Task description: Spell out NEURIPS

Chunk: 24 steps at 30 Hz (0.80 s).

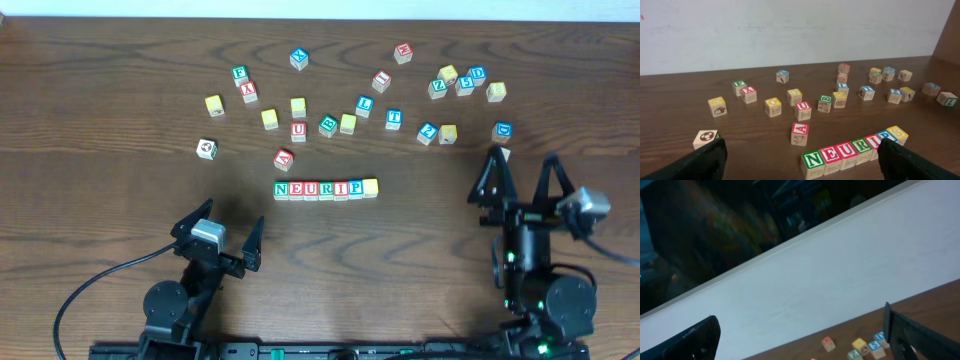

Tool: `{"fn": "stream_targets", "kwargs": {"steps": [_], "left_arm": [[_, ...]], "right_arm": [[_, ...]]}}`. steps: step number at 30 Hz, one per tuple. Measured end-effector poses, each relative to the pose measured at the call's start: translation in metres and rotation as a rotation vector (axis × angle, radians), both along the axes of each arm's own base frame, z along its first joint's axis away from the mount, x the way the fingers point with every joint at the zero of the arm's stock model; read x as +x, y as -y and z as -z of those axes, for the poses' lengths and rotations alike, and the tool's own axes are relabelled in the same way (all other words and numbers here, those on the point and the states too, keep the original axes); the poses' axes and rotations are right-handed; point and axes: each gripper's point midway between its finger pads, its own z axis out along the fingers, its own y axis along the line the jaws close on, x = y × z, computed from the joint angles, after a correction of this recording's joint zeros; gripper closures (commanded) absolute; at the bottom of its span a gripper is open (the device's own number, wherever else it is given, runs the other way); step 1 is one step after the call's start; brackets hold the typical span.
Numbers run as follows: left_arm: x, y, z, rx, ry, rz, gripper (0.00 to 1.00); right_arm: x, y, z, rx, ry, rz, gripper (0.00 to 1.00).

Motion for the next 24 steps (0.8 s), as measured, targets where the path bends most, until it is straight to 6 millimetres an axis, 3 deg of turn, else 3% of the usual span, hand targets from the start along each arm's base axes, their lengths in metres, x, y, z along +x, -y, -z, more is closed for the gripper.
{"fn": "stream_targets", "kwargs": {"steps": [5, 14, 18, 21, 24], "left_arm": [[0.000, 0.000, 0.000, 0.000, 0.000, 0.000, 0.06], [0.000, 0.000, 0.000, 0.000, 0.001, 0.000, 0.06], [0.000, 0.000, 0.000, 0.000, 0.001, 0.000, 0.05], [0.000, 0.000, 0.000, 0.000, 0.001, 0.000, 0.06], [0.000, 0.000, 0.000, -0.001, 0.001, 0.000, 0.06]], "right_arm": [[-0.014, 0.003, 0.037, -0.045, 0.011, 0.010, 0.01], [-0.027, 0.000, 0.074, -0.182, 0.056, -0.001, 0.01], [-0.019, 0.001, 0.109, -0.225, -0.082, -0.008, 0.01], [-0.016, -0.001, 0.159, -0.257, -0.282, -0.038, 0.01], [-0.017, -0.004, 0.165, -0.261, -0.303, -0.055, 0.01]]}}
